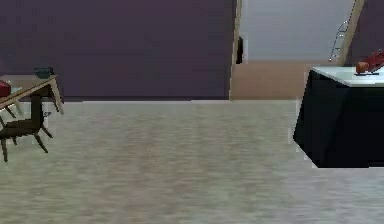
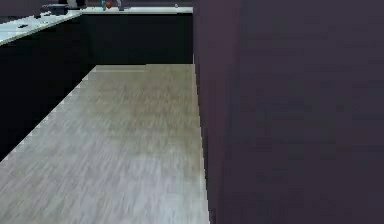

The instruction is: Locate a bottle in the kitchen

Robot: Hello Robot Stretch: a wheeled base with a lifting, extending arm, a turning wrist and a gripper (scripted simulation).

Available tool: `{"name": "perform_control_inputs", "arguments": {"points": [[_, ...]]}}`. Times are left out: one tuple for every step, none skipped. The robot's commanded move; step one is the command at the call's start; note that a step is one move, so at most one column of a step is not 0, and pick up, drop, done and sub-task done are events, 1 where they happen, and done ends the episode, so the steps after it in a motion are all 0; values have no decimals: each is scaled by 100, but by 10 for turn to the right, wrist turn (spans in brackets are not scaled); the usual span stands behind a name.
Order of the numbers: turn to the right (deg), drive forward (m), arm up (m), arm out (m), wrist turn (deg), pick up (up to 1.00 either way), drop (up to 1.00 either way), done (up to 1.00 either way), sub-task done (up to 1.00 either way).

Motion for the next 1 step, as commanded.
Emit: {"name": "perform_control_inputs", "arguments": {"points": [[390,0,0,0,0,0,0,0,0]]}}
